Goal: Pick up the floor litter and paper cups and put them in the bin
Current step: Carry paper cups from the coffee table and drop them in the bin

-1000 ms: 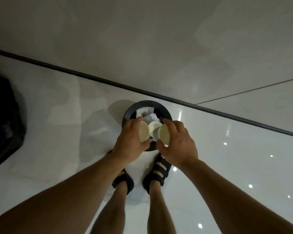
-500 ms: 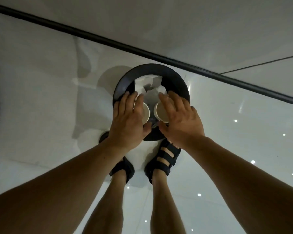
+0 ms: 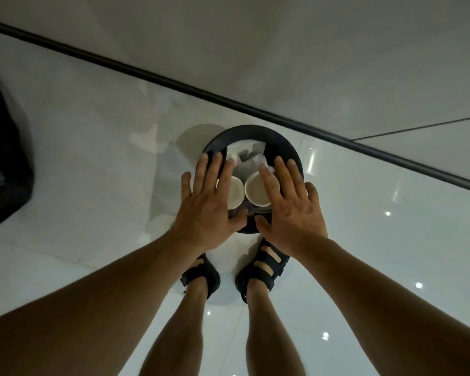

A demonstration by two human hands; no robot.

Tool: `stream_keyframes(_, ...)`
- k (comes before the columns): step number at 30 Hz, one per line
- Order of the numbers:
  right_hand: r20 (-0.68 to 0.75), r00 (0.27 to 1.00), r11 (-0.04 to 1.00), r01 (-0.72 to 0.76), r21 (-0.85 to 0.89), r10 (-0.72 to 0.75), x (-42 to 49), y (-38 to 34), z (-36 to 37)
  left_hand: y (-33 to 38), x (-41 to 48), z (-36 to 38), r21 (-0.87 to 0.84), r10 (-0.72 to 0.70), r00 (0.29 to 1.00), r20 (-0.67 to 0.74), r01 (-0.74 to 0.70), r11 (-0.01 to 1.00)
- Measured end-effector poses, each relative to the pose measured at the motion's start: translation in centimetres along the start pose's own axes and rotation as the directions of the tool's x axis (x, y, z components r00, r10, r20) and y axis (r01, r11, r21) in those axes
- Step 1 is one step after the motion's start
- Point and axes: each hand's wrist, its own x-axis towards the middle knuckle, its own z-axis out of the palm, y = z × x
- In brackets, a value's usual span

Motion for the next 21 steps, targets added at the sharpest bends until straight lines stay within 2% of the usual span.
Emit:
stream_keyframes(3,0.027,1.0,1.0,-0.002,0.016,0.002,-2.4,0.0,-3.4,1.0,-1.8,-3.9,-0.058,-0.123,0.992,0.022,0.124,0.991)
stream_keyframes(7,0.062,0.996,0.998,-0.06,0.007,0.059,-5.9,0.1,-8.8,3.4,-4.2,-9.4,-0.111,-0.144,0.989,0.045,0.148,0.983)
stream_keyframes(15,0.028,0.959,0.959,-0.282,-0.006,0.282,-17.1,-0.6,-21.8,11.0,-10.3,-21.2,-0.126,0.097,0.995,0.025,-0.093,0.988)
stream_keyframes(21,0.016,0.841,0.833,-0.539,0.128,0.542,-30.9,-4.4,-26.2,14.6,-16.2,-27.8,-0.112,0.249,0.962,0.11,-0.237,0.965)
